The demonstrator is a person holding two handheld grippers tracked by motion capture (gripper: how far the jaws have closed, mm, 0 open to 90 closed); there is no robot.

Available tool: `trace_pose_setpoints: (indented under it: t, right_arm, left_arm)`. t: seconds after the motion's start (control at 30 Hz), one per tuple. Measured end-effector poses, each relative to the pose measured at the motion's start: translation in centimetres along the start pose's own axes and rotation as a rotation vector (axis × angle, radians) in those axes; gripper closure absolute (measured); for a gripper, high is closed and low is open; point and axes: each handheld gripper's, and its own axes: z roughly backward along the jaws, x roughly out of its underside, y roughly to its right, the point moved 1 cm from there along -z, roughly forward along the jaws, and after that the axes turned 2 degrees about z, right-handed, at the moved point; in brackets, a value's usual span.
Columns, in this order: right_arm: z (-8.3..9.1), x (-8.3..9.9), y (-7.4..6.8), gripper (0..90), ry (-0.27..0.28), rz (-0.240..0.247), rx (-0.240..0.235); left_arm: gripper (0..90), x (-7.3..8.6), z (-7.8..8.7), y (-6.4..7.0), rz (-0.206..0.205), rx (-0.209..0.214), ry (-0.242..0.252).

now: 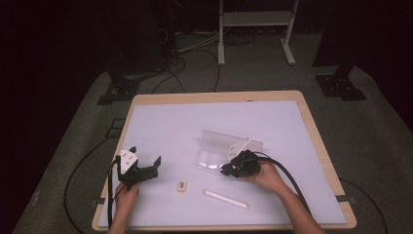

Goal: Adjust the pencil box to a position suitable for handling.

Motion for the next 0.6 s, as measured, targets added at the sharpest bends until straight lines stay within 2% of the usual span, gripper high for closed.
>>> trace_pose_setpoints:
  t: [0.3, 0.43, 0.47, 0.6]
  right_arm:
    - [2.1, 0.0, 0.1, 58.0, 0.037, -0.050, 0.027]
    - [3.3, 0.2, 0.0, 53.9, 0.064, -0.057, 0.052]
    - [3.7, 0.3, 0.0, 52.3, 0.070, -0.072, 0.056]
    - [4.5, 0.8, 0.0, 50.3, 0.075, -0.089, 0.068]
  left_arm:
    - [0.0, 0.0, 0.0, 0.0, -0.001, 0.001, -0.002]
    - [0.0, 0.0, 0.0, 0.0, -0.001, 0.000, -0.001]
    - [0.0, 0.0, 0.0, 0.0, -0.001, -0.001, -0.001]
    - [0.0, 0.0, 0.0, 0.0, -0.001, -0.001, -0.002]
